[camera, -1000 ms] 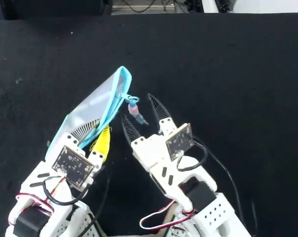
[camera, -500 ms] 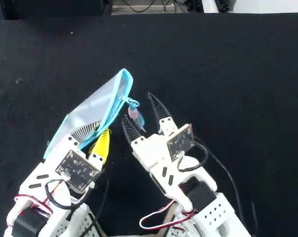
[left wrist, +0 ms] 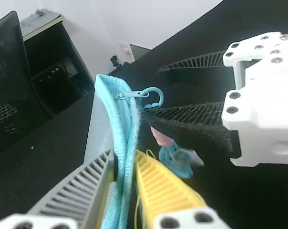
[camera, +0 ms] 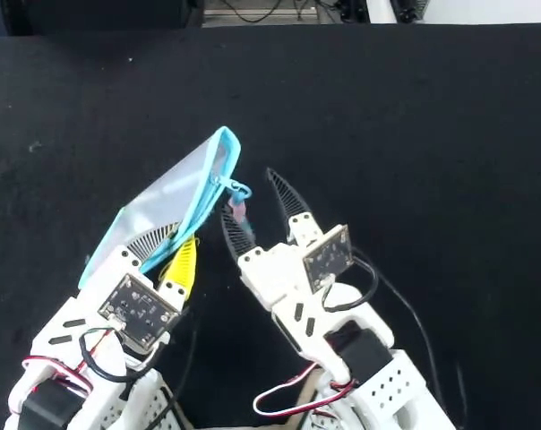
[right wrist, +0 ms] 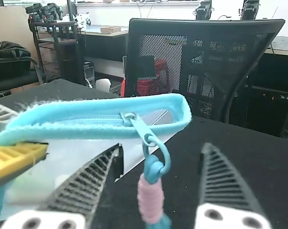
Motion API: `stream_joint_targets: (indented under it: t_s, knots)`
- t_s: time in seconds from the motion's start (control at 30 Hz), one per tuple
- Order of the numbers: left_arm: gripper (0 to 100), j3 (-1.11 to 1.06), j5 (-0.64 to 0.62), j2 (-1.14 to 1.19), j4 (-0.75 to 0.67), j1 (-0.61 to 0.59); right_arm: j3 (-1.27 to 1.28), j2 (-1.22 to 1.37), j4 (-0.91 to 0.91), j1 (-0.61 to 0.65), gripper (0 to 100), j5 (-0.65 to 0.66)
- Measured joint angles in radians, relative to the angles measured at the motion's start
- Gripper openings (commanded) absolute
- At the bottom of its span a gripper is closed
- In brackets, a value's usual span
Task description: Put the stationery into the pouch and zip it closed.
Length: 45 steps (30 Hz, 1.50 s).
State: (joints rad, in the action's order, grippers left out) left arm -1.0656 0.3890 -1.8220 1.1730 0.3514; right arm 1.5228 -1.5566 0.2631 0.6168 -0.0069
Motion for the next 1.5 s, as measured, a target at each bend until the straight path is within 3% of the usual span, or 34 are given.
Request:
stream_joint_targets:
  t_s: [0.1, 0.5, 0.67, 1.5]
  knots:
    - [3, 0.000, 0.000, 0.000, 0.000, 0.000, 0.000, 0.000, 0.000, 0.000, 7.4, 0.000]
    - [3, 0.006, 0.000, 0.000, 0.012, 0.000, 0.000, 0.000, 0.000, -0.003, 12.6, 0.000]
    - [3, 0.041, 0.000, 0.000, 0.066, 0.023, 0.000, 0.000, 0.000, -0.003, 12.5, 0.000]
    - [3, 0.041, 0.000, 0.000, 0.068, 0.029, 0.000, 0.000, 0.000, -0.003, 12.3, 0.000]
